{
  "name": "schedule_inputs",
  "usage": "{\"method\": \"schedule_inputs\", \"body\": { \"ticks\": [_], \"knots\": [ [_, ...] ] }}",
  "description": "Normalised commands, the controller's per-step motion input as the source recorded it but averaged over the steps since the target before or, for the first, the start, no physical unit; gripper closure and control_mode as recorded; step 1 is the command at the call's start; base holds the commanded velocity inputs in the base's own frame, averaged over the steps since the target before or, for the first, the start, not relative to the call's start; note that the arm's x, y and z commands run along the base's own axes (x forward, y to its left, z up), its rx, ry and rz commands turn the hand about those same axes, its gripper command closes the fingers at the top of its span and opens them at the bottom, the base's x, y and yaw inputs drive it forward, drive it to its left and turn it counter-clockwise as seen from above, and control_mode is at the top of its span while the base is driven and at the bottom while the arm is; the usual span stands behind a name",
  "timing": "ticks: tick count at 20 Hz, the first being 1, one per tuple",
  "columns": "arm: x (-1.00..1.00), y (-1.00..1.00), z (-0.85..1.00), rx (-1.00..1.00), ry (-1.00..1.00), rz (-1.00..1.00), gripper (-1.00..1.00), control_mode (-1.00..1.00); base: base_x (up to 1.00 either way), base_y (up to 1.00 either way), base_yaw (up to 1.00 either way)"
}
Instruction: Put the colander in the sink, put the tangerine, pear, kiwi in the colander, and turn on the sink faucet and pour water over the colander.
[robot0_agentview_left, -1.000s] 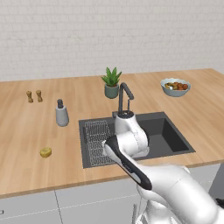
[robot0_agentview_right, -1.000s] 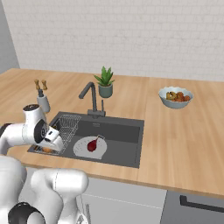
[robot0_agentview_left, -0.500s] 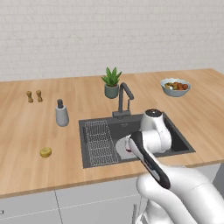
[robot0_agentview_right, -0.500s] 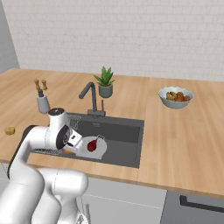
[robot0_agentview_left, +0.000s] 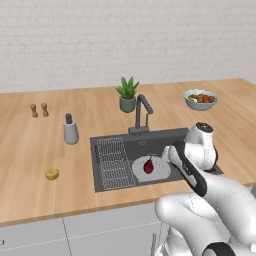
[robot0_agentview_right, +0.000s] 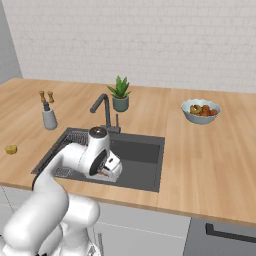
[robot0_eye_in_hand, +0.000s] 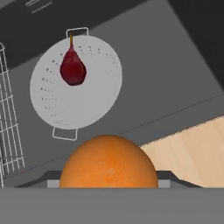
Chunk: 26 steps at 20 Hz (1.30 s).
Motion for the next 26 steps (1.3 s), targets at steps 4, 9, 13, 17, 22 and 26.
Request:
{"method": "schedule_inputs", "body": {
  "ticks": [4, 9, 13, 17, 22, 26],
  "knots": [
    [0.48, -0.50, 0.00, 0.22, 0.00, 0.00, 1.00, -1.00, 0.00, 0.00, 0.00],
    [0.70, -0.01, 0.00, 0.18, 0.04, 0.00, 1.00, -1.00, 0.00, 0.00, 0.00],
    [0.57, 0.00, -0.06, 0.19, 0.08, 0.00, 1.00, -1.00, 0.00, 0.00, 0.00],
    [0.58, 0.00, -0.15, 0.09, 0.11, 0.00, 1.00, -1.00, 0.00, 0.00, 0.00],
    [0.46, 0.11, -0.24, 0.00, 0.13, 0.00, 1.00, -1.00, 0.00, 0.00, 0.00],
    [0.42, 0.17, -0.33, 0.00, 0.11, 0.00, 1.00, -1.00, 0.00, 0.00, 0.00]
  ]
}}
